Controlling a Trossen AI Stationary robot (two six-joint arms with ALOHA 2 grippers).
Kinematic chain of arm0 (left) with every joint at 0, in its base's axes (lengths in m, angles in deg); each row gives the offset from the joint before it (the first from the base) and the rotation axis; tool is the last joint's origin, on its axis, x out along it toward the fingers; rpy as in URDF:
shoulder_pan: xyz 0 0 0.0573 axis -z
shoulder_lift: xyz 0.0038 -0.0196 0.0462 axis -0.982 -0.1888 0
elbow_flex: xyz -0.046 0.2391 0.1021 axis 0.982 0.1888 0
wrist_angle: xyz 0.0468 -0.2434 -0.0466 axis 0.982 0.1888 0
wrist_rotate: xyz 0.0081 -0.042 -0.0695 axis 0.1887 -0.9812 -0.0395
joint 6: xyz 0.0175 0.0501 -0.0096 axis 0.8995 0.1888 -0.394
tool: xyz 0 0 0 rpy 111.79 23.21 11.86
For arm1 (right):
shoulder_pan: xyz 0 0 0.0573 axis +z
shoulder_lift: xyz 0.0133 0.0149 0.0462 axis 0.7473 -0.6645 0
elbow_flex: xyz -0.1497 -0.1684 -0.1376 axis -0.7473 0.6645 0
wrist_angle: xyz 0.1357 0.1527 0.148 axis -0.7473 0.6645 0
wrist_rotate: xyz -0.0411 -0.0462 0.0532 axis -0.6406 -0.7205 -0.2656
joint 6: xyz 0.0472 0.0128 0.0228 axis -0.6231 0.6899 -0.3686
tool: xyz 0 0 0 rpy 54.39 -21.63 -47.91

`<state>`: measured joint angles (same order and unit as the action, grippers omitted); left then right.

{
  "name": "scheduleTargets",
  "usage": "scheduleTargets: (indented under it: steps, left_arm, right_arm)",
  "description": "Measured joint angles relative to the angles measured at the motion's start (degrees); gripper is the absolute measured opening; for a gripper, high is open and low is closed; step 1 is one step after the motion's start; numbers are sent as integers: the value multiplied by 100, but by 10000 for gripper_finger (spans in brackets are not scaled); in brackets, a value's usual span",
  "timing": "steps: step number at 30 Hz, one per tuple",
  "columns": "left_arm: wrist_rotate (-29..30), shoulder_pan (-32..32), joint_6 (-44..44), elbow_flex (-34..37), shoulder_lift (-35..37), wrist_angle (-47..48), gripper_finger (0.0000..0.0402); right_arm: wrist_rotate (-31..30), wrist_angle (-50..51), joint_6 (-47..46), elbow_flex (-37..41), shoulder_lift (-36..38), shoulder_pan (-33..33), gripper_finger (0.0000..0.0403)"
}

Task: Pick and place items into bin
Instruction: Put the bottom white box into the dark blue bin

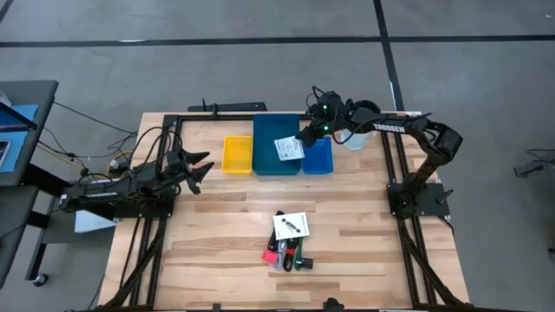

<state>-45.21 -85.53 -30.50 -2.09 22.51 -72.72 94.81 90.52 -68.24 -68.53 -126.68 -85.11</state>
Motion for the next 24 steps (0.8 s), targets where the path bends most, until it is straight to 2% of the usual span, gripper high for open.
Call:
scheduleTargets:
  steps: [11, 19, 24]
  left_arm:
    - [0, 2, -1, 1, 0, 1, 212]
    - [0, 1, -1, 1, 0, 1, 212]
    - [0, 0, -1, 1, 0, 0, 212]
  right_arm:
    - [174, -231, 108, 0, 0, 17, 113]
    - [426, -895, -45, 0, 2, 141, 154]
    - [630, -904, -152, -58, 2, 227, 180]
